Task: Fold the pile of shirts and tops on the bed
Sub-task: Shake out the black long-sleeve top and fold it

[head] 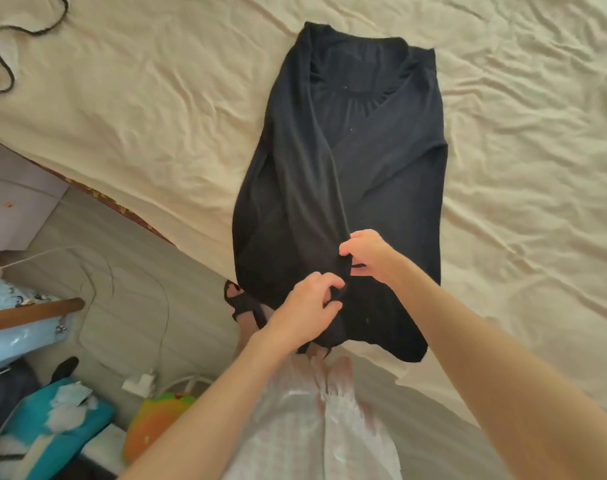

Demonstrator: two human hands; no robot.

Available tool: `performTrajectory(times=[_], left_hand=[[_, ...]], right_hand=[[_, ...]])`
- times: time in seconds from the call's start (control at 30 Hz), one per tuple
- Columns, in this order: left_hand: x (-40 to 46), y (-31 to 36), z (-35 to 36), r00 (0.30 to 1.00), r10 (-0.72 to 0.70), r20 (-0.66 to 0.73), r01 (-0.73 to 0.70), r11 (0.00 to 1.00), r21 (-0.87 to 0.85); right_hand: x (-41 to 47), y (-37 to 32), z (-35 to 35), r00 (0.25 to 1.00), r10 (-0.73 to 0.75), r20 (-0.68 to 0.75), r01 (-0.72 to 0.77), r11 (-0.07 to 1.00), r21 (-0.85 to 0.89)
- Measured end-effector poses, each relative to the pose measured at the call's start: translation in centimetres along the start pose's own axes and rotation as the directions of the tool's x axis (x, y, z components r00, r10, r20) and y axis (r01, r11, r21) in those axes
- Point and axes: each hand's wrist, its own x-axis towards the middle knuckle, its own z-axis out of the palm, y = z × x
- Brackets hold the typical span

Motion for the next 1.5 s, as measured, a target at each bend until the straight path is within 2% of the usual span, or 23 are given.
performTrajectory(times=[0.1,0.17,0.23,0.27,0.4,0.57,0.63,0.73,0.8,0.97,1.07,1.17,1.27,1.37,1.5], left_hand=[[0.4,1.1,3.3,0.977,0.003,0.213,0.007,0.999,-0.043],[0.6,1.2,4.8,0.963,-0.021,0.269,0.037,0.998,-0.054],[0.8,0.6,5.7,0.966,-0.064,0.249,0.083,0.994,-0.066],[1.0,-0.1,6.0,0.969,-0.100,0.225,0.118,0.991,-0.069],[1.4,-3.6,6.7,0.947,-0.288,0.139,0.302,0.949,-0.093],[1.8,-5.7,7.7,0.903,-0.415,0.112,0.428,0.892,-0.144],[2.6,-5.2,8.0,0.891,-0.446,0.082,0.452,0.861,-0.232],[3.9,-3.4,8.3,0.862,-0.502,0.073,0.453,0.698,-0.555],[5.0,-2.0,8.7,0.859,-0.510,0.055,0.416,0.630,-0.656],[6.5,0.4,10.5,0.835,-0.542,0.092,0.483,0.643,-0.594],[5.9,0.5,11.0,0.821,-0.530,0.214,0.545,0.615,-0.570],[5.2,0.2,10.0,0.822,-0.505,0.263,0.562,0.652,-0.509],[5.3,-0.3,6.9,0.850,-0.502,0.159,0.498,0.668,-0.553],[6.5,-1.1,2.1,0.852,-0.523,0.000,0.414,0.675,-0.610],[10.4,-2.1,-5.5,0.790,-0.567,-0.234,0.243,0.639,-0.730]], right_hand=[[0.7,2.3,-2.6,0.999,-0.035,-0.039,0.033,0.999,-0.037],[1.1,3.6,-4.3,0.985,-0.100,-0.139,0.090,0.993,-0.082],[1.2,4.9,-5.9,0.953,-0.181,-0.243,0.142,0.975,-0.169],[1.3,5.7,-6.6,0.948,-0.202,-0.248,0.147,0.964,-0.222],[1.5,9.1,-7.5,0.964,-0.214,-0.160,0.146,0.924,-0.354],[1.9,12.0,-5.3,0.984,-0.152,-0.092,0.115,0.940,-0.322],[2.1,12.8,-4.6,0.979,-0.179,-0.096,0.138,0.933,-0.334],[2.0,13.5,-4.6,0.969,-0.205,-0.136,0.146,0.925,-0.351],[1.4,14.1,-5.0,0.963,-0.209,-0.171,0.149,0.939,-0.311],[-0.3,16.2,-6.1,0.954,-0.195,-0.226,0.167,0.976,-0.137],[-0.4,16.8,-7.0,0.951,-0.145,-0.272,0.115,0.986,-0.121],[0.0,16.0,-7.8,0.945,-0.108,-0.307,0.061,0.985,-0.160],[0.5,13.3,-8.2,0.911,-0.149,-0.385,0.058,0.969,-0.239],[0.8,8.7,-7.9,0.874,-0.281,-0.396,0.151,0.933,-0.327],[3.0,-0.1,-6.7,0.829,-0.453,-0.328,0.287,0.848,-0.445]])
